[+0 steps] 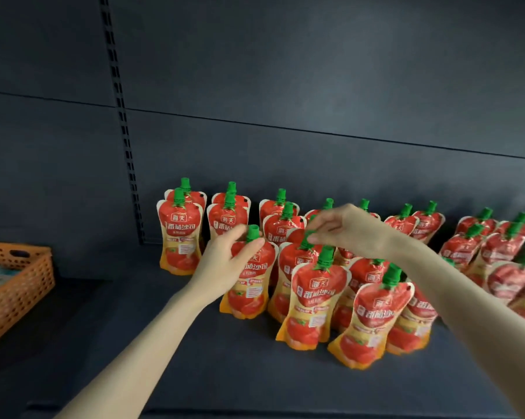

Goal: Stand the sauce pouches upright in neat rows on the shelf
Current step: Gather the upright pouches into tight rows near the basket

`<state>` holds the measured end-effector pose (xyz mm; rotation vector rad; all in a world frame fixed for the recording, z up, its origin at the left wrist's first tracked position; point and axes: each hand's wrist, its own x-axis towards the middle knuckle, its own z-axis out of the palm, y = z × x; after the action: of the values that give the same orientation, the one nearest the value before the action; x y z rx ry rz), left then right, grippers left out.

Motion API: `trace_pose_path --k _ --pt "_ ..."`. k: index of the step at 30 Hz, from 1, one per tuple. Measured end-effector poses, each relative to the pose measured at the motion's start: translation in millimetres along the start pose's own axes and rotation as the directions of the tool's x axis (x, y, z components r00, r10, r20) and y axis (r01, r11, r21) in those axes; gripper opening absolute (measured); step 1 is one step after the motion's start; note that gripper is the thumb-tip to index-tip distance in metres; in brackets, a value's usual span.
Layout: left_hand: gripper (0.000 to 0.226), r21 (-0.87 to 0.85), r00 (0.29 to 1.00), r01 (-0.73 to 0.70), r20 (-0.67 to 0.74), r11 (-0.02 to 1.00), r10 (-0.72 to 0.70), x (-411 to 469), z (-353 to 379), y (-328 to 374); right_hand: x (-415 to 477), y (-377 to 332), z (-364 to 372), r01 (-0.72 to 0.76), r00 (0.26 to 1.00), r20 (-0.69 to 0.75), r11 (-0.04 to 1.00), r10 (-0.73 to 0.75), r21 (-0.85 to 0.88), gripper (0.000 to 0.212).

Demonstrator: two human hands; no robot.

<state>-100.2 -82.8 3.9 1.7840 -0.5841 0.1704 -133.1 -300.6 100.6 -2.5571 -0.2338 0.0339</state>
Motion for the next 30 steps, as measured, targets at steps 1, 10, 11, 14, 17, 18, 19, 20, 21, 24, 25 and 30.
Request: trace_pose_path --k 1,10,11,14,17,18,19,20,21,24,25,30 --pt "0.023 0.002 1.000 -0.004 -0.006 1.000 0.004 -1.8 0.7 1.6 0.1 -1.1 -0.7 -0.008 1.000 0.001 1.000 0.008 -0.005 0.016" --pt "0.011 -0.058 0.994 0.036 -0.098 0.998 -0.042 -16.8 -48.1 7.2 21.4 -44.6 16.5 0.124 0.991 -0.020 0.978 -0.129 -0.169 0.016" --pt "0.013 -0.037 0.994 0.037 -0.098 0.999 -0.041 -17.7 -57.1 6.2 24.4 -52.0 21.5 0.145 0.988 -0.023 0.974 -0.151 -0.171 0.015" --pt "0.016 0.016 0.995 0.049 -0.089 0.999 -0.047 -17.4 -82.5 -0.3 32.5 -71.2 41.2 0.179 0.982 -0.034 0.974 -0.185 -0.141 0.015" --pt "0.015 0.006 0.996 0.077 -0.045 0.997 -0.077 -15.8 -104.1 -11.2 39.8 -85.3 63.8 0.199 0.975 -0.079 0.975 -0.207 -0.100 0.018" --pt "0.015 -0.007 0.997 0.078 -0.028 0.997 -0.078 -16.3 -109.7 -14.6 42.3 -88.3 71.1 0.199 0.972 -0.107 0.976 -0.208 -0.085 0.019" --pt "0.015 -0.024 0.997 0.078 -0.017 0.997 -0.078 -16.8 -114.4 -17.5 44.7 -90.0 78.0 0.193 0.969 -0.146 0.979 -0.200 -0.065 0.021" --pt "0.016 -0.042 0.996 0.082 -0.018 0.996 -0.082 -17.5 -118.4 -20.6 46.6 -90.4 84.8 0.182 0.964 -0.192 0.982 -0.186 -0.040 0.022" --pt "0.018 -0.058 0.995 0.091 -0.033 0.994 -0.093 -18.9 -121.4 -23.7 47.9 -88.7 92.4 0.169 0.957 -0.240 0.986 -0.163 0.001 0.024" --pt "0.039 -0.146 0.976 0.178 -0.101 0.973 -0.194 -28.4 -121.4 -41.9 45.3 -76.9 120.4 0.148 0.936 -0.349 0.958 -0.055 0.245 0.039" --pt "0.047 -0.177 0.965 0.217 -0.107 0.960 -0.238 -34.0 -118.4 -50.6 43.3 -71.2 132.2 0.135 0.934 -0.357 0.932 -0.007 0.337 0.048" --pt "0.051 -0.185 0.941 0.302 -0.099 0.935 -0.324 -62.6 -102.7 -85.2 36.7 -44.1 199.7 0.048 0.931 -0.307 0.766 0.199 0.641 0.060"
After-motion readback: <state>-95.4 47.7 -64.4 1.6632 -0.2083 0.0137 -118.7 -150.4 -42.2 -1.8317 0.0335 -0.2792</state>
